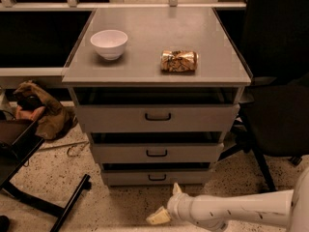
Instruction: Open bottom drawer
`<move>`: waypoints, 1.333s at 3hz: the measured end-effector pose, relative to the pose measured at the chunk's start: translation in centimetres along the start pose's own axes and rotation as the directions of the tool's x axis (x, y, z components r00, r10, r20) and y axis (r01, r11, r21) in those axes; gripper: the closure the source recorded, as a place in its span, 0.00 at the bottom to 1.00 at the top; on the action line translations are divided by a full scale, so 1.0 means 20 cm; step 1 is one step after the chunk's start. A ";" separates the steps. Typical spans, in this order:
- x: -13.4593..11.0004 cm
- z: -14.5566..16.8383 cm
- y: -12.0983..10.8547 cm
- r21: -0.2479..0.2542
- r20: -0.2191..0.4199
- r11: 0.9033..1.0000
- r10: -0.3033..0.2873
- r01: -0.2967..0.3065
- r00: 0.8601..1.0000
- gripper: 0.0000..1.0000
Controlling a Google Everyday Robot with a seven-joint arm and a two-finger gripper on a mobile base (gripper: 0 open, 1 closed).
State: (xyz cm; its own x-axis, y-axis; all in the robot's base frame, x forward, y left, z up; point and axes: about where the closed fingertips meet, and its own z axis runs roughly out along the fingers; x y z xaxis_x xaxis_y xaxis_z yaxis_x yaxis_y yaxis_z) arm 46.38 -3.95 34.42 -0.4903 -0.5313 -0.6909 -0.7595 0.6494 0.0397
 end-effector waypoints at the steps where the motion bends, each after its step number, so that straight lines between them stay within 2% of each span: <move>1: -0.02 0.00 -0.02 0.015 0.007 1.000 0.002 -0.002 1.000 0.00; 2: -0.03 0.05 -0.05 0.033 0.017 0.999 -0.009 0.008 1.000 0.00; 3: -0.11 0.19 -0.14 0.067 0.048 0.997 -0.052 0.049 0.998 0.00; 4: -0.16 0.47 -0.34 0.111 0.069 0.993 -0.052 0.044 0.996 0.00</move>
Offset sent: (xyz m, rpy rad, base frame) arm 0.0311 0.0004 -0.0058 -0.0190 -0.0719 -0.0392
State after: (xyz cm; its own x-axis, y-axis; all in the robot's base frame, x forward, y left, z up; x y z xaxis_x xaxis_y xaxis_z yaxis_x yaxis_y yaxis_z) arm 57.18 -1.59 29.54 -0.4196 -0.5257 -0.7400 -0.7281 0.6817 -0.0714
